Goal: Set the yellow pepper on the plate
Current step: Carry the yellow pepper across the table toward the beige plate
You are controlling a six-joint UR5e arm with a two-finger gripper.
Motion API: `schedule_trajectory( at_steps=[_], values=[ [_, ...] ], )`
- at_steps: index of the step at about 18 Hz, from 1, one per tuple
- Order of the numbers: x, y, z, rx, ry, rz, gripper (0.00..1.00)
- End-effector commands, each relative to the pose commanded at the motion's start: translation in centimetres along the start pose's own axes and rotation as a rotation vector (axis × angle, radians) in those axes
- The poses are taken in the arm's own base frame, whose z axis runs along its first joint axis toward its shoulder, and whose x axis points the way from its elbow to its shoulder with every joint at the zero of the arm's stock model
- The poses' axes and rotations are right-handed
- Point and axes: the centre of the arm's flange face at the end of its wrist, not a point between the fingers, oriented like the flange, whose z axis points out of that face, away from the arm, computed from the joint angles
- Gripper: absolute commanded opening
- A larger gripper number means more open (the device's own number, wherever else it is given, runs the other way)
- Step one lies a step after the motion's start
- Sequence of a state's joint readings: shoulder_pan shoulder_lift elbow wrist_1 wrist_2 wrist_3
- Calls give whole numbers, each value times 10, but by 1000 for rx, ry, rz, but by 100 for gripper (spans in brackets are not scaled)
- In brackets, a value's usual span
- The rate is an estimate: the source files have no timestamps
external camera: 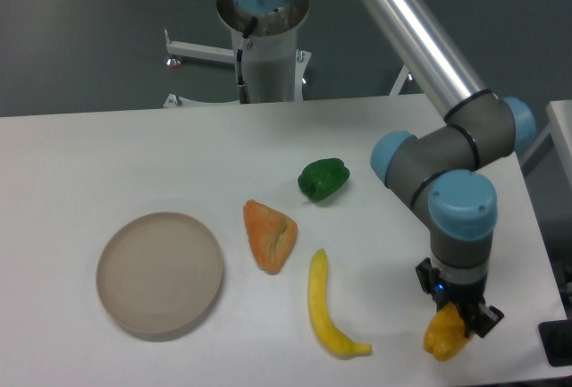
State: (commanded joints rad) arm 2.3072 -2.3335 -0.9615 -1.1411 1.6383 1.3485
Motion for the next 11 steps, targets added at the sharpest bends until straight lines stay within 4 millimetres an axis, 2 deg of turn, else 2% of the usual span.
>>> schedule_trajectory(
  at_steps=[3,8,11],
  values=[
    [30,-8,-27,-45,42,-18,35],
    [90,-64,-82,-72,92,-87,35],
    [130,-100,-95,-75,109,-130,35]
  ],
)
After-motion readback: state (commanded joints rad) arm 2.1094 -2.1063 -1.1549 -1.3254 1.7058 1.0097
